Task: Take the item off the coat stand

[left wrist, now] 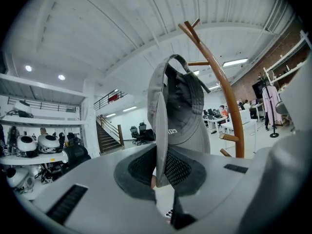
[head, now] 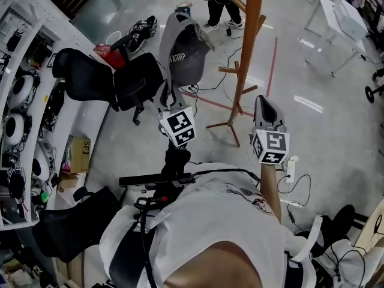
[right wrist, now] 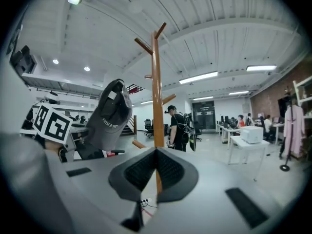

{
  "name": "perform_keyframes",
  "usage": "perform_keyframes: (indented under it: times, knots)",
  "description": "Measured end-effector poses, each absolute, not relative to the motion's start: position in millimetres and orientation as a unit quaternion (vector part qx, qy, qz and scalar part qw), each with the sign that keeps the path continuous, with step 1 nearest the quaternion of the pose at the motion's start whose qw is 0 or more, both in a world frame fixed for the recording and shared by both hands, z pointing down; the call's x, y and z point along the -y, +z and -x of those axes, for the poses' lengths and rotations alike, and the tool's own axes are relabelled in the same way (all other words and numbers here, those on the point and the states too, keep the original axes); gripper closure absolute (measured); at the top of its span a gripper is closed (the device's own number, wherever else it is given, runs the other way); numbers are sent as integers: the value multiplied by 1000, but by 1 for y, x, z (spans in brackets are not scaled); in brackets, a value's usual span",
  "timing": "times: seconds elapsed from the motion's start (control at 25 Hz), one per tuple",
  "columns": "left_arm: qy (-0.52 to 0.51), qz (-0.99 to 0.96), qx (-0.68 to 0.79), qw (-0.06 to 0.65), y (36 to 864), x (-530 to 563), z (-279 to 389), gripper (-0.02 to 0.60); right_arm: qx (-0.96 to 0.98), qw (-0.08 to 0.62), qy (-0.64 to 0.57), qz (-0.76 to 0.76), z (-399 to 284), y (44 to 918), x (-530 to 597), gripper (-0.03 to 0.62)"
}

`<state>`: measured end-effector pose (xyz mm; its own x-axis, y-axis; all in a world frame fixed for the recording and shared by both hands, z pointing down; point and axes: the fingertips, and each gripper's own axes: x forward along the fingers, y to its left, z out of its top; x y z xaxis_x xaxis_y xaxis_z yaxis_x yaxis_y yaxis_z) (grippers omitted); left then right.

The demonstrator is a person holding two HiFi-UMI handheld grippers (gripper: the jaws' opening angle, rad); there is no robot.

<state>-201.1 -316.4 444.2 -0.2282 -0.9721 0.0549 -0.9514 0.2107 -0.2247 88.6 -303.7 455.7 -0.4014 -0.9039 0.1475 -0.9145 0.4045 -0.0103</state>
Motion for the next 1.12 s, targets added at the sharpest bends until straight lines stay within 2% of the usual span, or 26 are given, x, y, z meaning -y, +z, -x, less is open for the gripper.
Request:
perform_keyframes:
  times: [0.52, 1.12]
  knots:
    - [-91, 613, -784, 36, 454, 271, 206, 555, 848, 54, 35, -526, -63, 455, 295, 589]
    - [-90, 634, -768, 35, 458, 265, 193, 555, 837, 51, 37, -544, -73, 453, 282, 589]
